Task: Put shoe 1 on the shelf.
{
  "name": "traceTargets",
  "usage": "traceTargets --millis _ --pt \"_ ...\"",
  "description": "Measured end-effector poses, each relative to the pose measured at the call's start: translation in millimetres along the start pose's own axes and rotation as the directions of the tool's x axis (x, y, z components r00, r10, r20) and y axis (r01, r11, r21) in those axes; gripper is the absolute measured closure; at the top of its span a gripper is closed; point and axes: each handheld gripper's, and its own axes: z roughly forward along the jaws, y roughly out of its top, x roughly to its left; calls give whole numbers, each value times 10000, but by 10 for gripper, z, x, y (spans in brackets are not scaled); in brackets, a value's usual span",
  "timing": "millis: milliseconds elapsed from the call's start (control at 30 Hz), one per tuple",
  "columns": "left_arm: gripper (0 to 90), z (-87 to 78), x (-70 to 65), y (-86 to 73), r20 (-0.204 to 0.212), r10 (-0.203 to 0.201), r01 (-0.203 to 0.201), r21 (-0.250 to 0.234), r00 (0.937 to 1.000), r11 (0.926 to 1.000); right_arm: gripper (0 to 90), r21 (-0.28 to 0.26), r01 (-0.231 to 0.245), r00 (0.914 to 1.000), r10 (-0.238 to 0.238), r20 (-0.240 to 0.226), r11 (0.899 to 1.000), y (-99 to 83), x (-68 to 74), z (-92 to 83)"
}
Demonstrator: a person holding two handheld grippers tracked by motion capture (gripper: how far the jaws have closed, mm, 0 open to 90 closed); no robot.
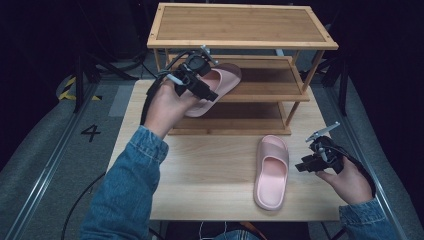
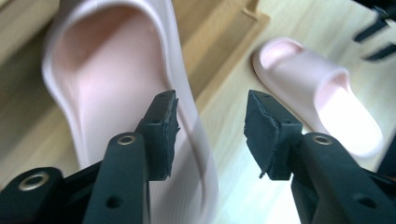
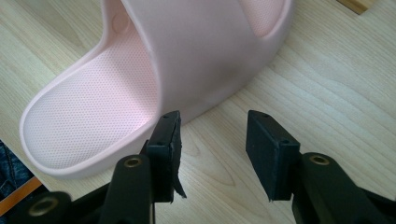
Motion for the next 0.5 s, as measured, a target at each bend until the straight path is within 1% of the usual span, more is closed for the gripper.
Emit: traceTargets --millis 33,67,100,167,233,267,300,333,367,400,433,500 --pt "580 -28 16 -31 65 -25 24 110 10000 9999 555 4 -11 10000 11 -12 10000 3 1 6" --pt "609 -65 39 -85 126 -97 93 333 9999 9994 555 8 -18 10000 18 -15 10000 5 3 10" --pt "638 -88 61 -129 116 -146 140 488 9998 9987 555 4 -13 10000 13 -32 10000 7 5 15" --pt "691 -115 93 -215 -9 -310 310 846 9995 9959 555 26 11 10000 -11 -11 10000 7 7 21" --pt "755 -133 141 -312 -156 -607 621 1222 9980 9906 555 47 -9 10000 9 -8 10000 4 3 26" --pt "780 -136 165 -346 -216 -703 725 1330 9973 9885 555 58 -17 10000 17 -4 10000 4 0 27" --pt "793 -136 165 -346 -216 -703 725 1330 9973 9885 556 70 -22 10000 22 -3 10000 4 -1 30" --pt "793 -142 200 -384 -281 -801 834 1428 9964 9862 556 70 -22 10000 22 -3 10000 4 -1 30" --pt "817 -150 228 -413 -348 -906 948 1459 9953 9848 556 78 -26 10000 26 -48 10000 5 2 32" --pt "827 -172 277 -459 -557 -1192 1267 1584 9913 9792 556 78 -14 10000 14 -36 10000 6 3 35" --pt "831 -185 328 -486 -780 -1335 1455 1772 9880 9734 556 76 -3 10000 3 -33 10000 6 4 37" --pt "847 -191 395 -530 -1056 -1664 1840 1876 9804 9649 556 77 -4 10000 4 11 10000 7 6 46"
